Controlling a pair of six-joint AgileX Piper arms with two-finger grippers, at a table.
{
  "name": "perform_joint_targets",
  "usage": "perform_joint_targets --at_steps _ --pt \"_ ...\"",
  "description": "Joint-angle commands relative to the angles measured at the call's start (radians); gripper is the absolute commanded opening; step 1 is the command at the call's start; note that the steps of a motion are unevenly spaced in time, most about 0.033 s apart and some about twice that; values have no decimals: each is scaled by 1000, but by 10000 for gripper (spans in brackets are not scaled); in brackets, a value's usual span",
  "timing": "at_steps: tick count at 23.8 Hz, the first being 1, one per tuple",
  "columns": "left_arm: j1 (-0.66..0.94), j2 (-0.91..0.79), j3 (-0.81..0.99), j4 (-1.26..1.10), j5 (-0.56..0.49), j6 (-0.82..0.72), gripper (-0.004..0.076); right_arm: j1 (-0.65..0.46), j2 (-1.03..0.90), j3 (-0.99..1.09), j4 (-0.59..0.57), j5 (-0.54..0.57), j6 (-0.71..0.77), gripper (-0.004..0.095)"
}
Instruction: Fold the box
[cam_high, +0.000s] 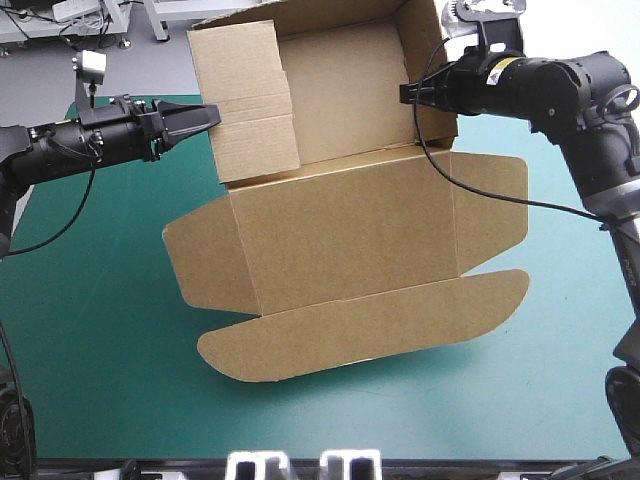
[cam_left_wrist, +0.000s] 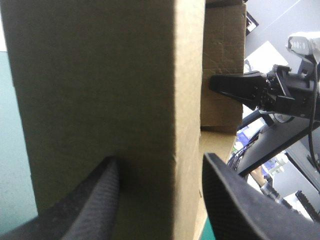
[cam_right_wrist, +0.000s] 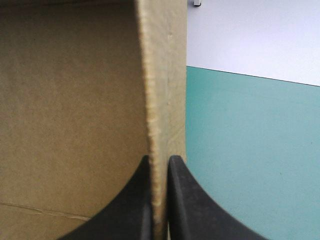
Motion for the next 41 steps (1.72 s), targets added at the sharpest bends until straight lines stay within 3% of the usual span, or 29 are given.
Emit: perform_joint_targets --at_steps 1,7,9,13,17,23,25,27,28,35,41 --pt "-19 -40 -29 -60 22 8 366 -6 -34 -30 55 -92 3 -1" --pt "-107 -40 -29 19 -112 4 353 -4 -34 -30 115 -96 -20 0" --pt "-211 -40 -29 189 -254 -26 297 -4 -34 -30 174 -82 -40 0" --pt "-325 -40 -29 375 -475 -58 277 -4 -34 -30 199 6 -52 0" --pt "-359 8 -29 406 -561 -74 278 25 -34 -30 253 31 -73 0" --pt "-359 84 -29 440 -545 -131 275 99 -34 -30 195 31 -62 0" --pt "-359 95 -29 463 -538 -155 239 101 -34 -30 195 31 -56 0" --pt "-359 98 -29 504 -507 -185 99 101 -34 -30 192 36 -54 0" --pt "-359 98 -38 513 -463 -185 -8 101 -34 -30 192 45 -54 0" --pt "-363 98 -156 553 -286 -278 -10 101 0 -30 157 171 14 0" --pt "-452 100 -319 924 -162 -587 -10 101 78 -23 158 287 85 0"
